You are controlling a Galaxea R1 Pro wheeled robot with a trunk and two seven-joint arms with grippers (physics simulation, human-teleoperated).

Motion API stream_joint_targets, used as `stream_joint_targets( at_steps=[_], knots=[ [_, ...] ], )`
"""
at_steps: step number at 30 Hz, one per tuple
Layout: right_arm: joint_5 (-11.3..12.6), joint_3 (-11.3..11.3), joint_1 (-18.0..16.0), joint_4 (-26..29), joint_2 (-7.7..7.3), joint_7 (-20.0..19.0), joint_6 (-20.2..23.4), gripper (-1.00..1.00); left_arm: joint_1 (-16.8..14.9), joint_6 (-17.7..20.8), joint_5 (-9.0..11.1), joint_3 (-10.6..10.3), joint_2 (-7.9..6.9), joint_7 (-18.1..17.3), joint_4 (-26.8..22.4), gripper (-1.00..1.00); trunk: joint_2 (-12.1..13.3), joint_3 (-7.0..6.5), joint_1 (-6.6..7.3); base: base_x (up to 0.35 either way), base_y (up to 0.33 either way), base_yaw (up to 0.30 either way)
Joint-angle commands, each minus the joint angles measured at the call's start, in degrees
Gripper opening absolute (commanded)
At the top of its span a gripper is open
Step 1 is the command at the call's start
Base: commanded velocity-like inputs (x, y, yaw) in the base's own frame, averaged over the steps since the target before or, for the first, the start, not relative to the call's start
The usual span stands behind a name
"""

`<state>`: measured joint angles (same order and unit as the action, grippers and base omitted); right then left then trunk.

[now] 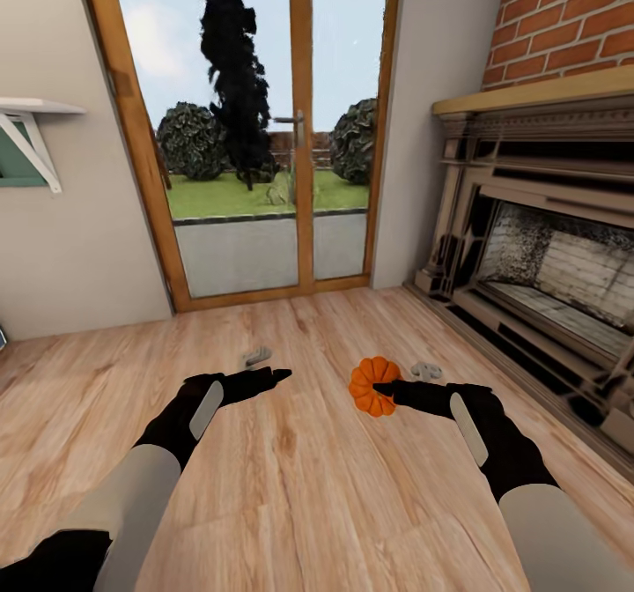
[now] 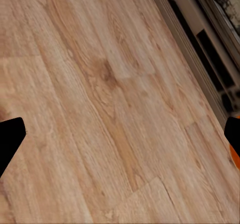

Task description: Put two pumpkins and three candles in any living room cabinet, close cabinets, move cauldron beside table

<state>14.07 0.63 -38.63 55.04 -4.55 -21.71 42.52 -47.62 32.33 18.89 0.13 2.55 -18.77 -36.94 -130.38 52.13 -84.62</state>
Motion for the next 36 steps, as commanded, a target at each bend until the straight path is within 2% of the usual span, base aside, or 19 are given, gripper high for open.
stream_joint_targets(
  at_steps=[1, 15, 19, 23, 30, 36],
  knots=[
    [0.3, 0.1, 0.0, 0.1, -0.01, -0.1, 0.4, -1.0, 0.0, 0.4, 0.4, 0.0, 0.0, 0.0, 0.0, 1.0, 0.0, 0.06, -0.02, 0.307, 0.161, 0.0],
    [0.3, 0.1, 0.0, 0.1, 0.03, -0.1, 0.4, -1.0, 0.0, 0.4, 0.4, 0.0, 0.1, 0.2, 0.3, 1.0, 0.0, -0.16, -0.02, 0.307, 0.167, -0.043],
    [0.3, 0.1, 0.0, 0.1, 0.03, -0.1, 0.4, -1.0, 0.0, 0.4, 0.3, 0.0, 0.87, 0.2, 0.9, 1.0, 0.0, -0.37, -0.02, 0.313, 0.131, -0.166],
    [0.3, 0.1, 0.0, 0.1, 0.02, -0.1, 0.4, -1.0, 0.0, 0.3, 0.3, 0.0, 1.5, 0.3, 2.2, 1.0, 0.0, -0.46, -0.02, 0.331, -0.013, -0.082],
    [0.3, 0.1, 0.0, 0.1, 0.06, -0.1, 0.4, -1.0, 0.0, 0.3, 0.3, 0.0, 1.58, 0.3, 2.4, 1.0, 0.0, -0.5, -0.02, 0.335, -0.071, -0.015],
    [0.3, 0.1, 0.0, 0.1, 0.06, -0.1, 0.4, -1.0, 0.0, 0.3, 0.3, 0.0, 1.58, 0.3, 2.4, 1.0, 0.0, -0.75, -0.02, 0.335, -0.005, -0.159]
  ],
)
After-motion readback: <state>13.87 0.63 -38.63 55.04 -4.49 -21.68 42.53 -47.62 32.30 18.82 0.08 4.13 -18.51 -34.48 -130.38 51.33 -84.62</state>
